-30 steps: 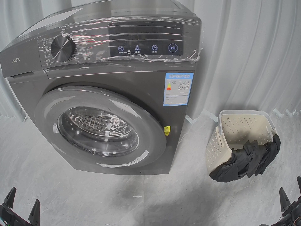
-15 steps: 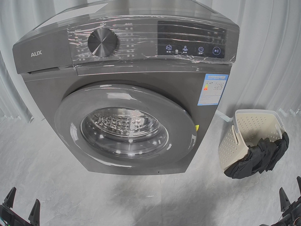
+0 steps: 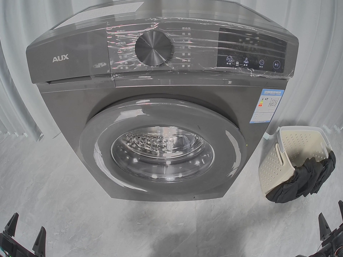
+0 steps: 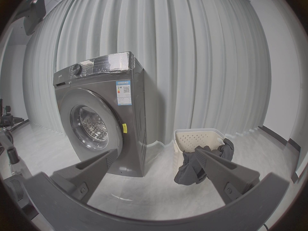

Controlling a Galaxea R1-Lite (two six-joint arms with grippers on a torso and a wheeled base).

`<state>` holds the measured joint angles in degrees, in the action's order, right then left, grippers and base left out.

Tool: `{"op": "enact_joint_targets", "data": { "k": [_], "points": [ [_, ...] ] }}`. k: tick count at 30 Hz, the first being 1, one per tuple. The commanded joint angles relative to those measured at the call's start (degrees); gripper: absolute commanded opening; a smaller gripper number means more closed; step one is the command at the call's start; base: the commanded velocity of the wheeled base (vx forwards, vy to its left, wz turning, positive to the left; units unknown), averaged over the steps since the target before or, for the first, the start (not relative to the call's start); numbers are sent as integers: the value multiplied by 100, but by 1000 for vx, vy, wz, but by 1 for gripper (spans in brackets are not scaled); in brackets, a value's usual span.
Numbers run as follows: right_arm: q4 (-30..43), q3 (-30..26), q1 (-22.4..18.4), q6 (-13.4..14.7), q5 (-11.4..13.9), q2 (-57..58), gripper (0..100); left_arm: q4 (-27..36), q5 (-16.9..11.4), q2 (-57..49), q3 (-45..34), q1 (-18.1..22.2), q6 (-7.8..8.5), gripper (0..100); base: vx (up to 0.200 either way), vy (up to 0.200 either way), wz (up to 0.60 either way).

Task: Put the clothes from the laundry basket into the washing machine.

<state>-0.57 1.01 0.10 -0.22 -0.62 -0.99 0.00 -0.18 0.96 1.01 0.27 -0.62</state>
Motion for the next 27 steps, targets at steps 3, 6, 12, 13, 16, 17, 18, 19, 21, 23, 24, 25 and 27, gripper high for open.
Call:
{"op": "enact_joint_targets", "data": {
  "k": [3, 6, 12, 13, 16, 17, 18, 19, 21, 23, 24, 25, 27],
  "points": [
    [-4, -101, -1, -4, 1, 99, 100, 0, 1, -96, -92, 0, 1, 100, -200, 0, 0],
    [-4, -101, -1, -4, 1, 99, 100, 0, 1, -96, -92, 0, 1, 100, -67, 0, 0],
    [-4, -101, -1, -4, 1, 99, 100, 0, 1, -96, -92, 0, 1, 100, 0, 0, 0],
    [-4, -101, -1, -4, 1, 99, 100, 0, 1, -96, -92, 0, 1, 100, 0, 0, 0],
    [-4, -101, -1, -4, 1, 99, 100, 0, 1, -96, -92, 0, -8, 100, 0, 0, 0],
    [-4, -101, -1, -4, 1, 99, 100, 0, 1, -96, -92, 0, -8, 100, 0, 200, 0],
    [-4, -101, -1, 4, 1, 99, 100, 0, 1, -96, -92, 0, 1, 100, 0, 200, 0],
    [-4, -101, -1, 13, 1, 99, 100, 0, 1, -96, -92, 0, 1, 100, 0, 200, 0],
    [-4, -101, -1, 13, 1, 99, 100, 0, 1, -96, -92, 0, 1, 100, 0, 200, 0],
    [-4, -101, -1, 4, 1, 99, 100, 0, 1, -96, -92, 0, 1, 100, 0, 200, 0],
    [-4, -101, -1, 13, 1, 99, 100, 0, 1, -96, -92, 0, 1, 100, 0, 200, 0],
    [-4, -101, -1, 13, 1, 99, 100, 0, 1, -96, -92, 0, 1, 100, 0, 200, 0],
    [-4, -101, -1, 13, 1, 99, 100, 0, 9, -96, -92, 0, 9, 100, 0, 0, 0]
  ]
}}
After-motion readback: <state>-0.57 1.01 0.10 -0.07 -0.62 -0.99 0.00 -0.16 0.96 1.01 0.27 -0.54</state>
